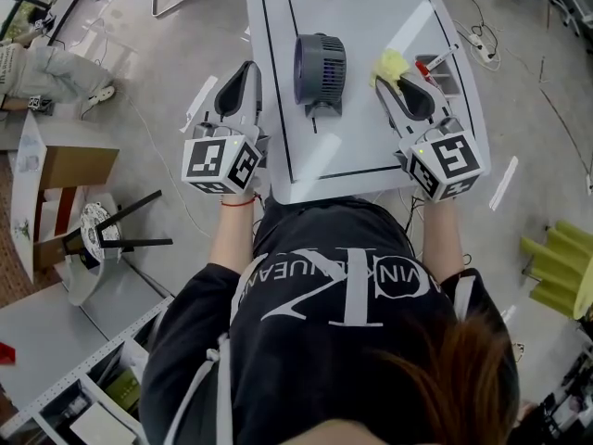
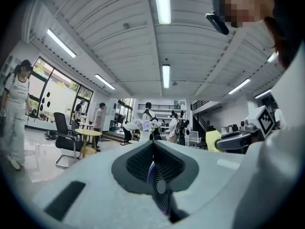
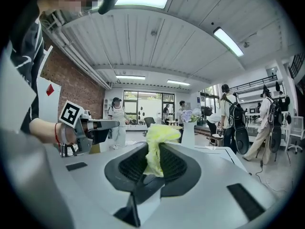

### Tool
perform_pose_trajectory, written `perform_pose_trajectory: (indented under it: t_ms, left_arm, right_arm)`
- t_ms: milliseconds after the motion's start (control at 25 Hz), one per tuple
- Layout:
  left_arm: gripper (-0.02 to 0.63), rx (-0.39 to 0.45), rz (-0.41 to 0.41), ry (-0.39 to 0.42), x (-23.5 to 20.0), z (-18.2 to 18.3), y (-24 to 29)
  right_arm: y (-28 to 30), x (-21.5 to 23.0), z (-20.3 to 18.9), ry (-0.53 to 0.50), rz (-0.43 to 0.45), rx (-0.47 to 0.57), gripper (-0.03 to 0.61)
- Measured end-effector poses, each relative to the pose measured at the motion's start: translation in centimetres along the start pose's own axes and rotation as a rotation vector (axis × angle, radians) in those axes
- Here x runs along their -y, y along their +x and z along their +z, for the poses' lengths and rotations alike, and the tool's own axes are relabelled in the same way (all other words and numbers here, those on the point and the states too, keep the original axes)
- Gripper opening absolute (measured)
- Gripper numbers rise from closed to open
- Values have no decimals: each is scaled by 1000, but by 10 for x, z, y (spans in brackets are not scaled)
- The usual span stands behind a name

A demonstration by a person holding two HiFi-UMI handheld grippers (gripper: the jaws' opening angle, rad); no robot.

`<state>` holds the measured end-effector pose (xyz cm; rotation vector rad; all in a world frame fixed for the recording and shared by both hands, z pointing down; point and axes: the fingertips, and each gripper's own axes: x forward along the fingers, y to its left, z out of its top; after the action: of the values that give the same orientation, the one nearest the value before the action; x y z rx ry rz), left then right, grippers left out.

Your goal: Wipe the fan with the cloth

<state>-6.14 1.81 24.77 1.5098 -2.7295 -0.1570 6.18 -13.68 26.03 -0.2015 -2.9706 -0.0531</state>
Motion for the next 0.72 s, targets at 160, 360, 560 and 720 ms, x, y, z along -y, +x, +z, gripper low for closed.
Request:
perform_pose_trajectory:
  t_ms: [160, 360, 560, 720]
  left_arm:
    - [11, 10, 11, 2, -3, 5, -2]
    - [11, 17, 30, -1, -9, 8, -4]
    - [11, 27, 42, -1, -12, 12, -5]
    - [11, 29, 43, -1, -13, 11, -6]
  right_arm:
    - [-1, -1, 2, -1, -3, 4, 69]
    - [0, -1, 4, -5, -6, 4, 69]
    - [1, -3, 5, -10, -3, 8, 69]
    - [2, -4, 4, -13, -6, 5, 69]
